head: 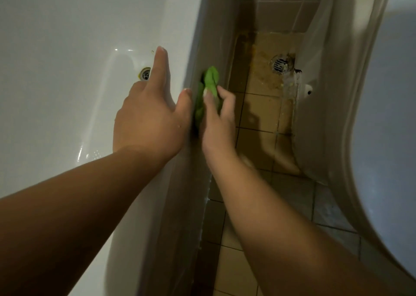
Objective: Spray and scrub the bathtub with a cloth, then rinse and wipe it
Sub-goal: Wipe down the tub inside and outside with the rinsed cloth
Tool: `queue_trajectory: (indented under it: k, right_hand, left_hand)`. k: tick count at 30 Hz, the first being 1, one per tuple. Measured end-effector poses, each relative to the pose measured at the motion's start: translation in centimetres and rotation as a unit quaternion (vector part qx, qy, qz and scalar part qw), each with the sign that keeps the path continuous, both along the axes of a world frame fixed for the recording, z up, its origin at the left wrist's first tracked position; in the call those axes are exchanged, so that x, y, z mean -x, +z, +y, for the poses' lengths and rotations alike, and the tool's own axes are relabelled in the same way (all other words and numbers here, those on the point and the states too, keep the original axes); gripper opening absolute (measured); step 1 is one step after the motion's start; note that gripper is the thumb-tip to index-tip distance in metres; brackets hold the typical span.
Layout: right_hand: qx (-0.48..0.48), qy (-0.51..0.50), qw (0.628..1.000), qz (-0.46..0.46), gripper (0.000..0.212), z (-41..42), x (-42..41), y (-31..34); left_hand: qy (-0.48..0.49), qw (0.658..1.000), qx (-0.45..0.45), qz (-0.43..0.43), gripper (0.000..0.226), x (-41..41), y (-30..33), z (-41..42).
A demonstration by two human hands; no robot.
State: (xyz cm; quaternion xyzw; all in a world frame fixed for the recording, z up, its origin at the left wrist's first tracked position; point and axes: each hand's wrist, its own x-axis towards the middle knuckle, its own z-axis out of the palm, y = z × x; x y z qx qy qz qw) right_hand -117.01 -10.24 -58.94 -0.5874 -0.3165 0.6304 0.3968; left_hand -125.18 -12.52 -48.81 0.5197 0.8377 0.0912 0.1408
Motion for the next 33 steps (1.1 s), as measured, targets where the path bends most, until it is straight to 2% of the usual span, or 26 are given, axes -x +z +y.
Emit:
queue_trajectory:
  k: [3,6,10,14,16,21,25,27,30,33]
  right_hand:
    - [0.012,0.038,0.999,0.002,0.049,-4.8,-0.5,-0.4]
    - [0.088,0.052,0.994,-0.021,0.061,-5.1,-0.1,-3.9]
    - [0.126,0.023,0.99,-0.057,0.056,0.5,0.9,-8.0]
    - [0.069,-0.012,0.998,-0.008,0.046,4.5,1.1,-6.0]
    - [0.049,-0.005,0.999,0.019,0.048,2.6,0.5,-4.9]
    - [0.029,0.066,0.997,-0.033,0.059,-4.5,0.6,-8.6]
    - [0.176,0.081,0.979,-0.064,0.051,-0.8,1.3,-13.1]
    - [0.197,0.064,0.976,-0.061,0.046,2.4,1.4,-13.8]
    - [0.145,0.004,0.988,-0.057,0.036,4.2,1.6,-12.3]
    - [0.083,-0.016,0.996,-0.027,0.039,0.3,1.1,-11.2]
  left_hand:
    - [-0.006,1.0,0.014,0.012,0.075,-0.1,0.0,0.9]
    - [-0.009,1.0,0.012,0.027,0.076,-0.2,-0.1,1.6]
    - [-0.01,0.999,0.002,0.036,0.078,-0.1,-0.4,2.1]
    - [-0.009,0.999,-0.006,0.037,0.08,0.1,-0.7,2.8]
    - [-0.01,0.999,-0.008,0.037,0.079,0.2,-0.7,3.2]
    - [-0.018,0.999,0.003,0.044,0.078,0.1,-0.3,3.7]
    - [-0.019,0.999,0.006,0.047,0.079,0.1,-0.4,4.2]
    - [-0.02,0.999,0.003,0.049,0.079,0.2,-0.5,4.5]
    - [-0.021,0.999,0.0,0.043,0.079,0.4,-0.6,4.9]
    - [-0.018,0.999,0.003,0.034,0.08,0.4,-0.4,5.4]
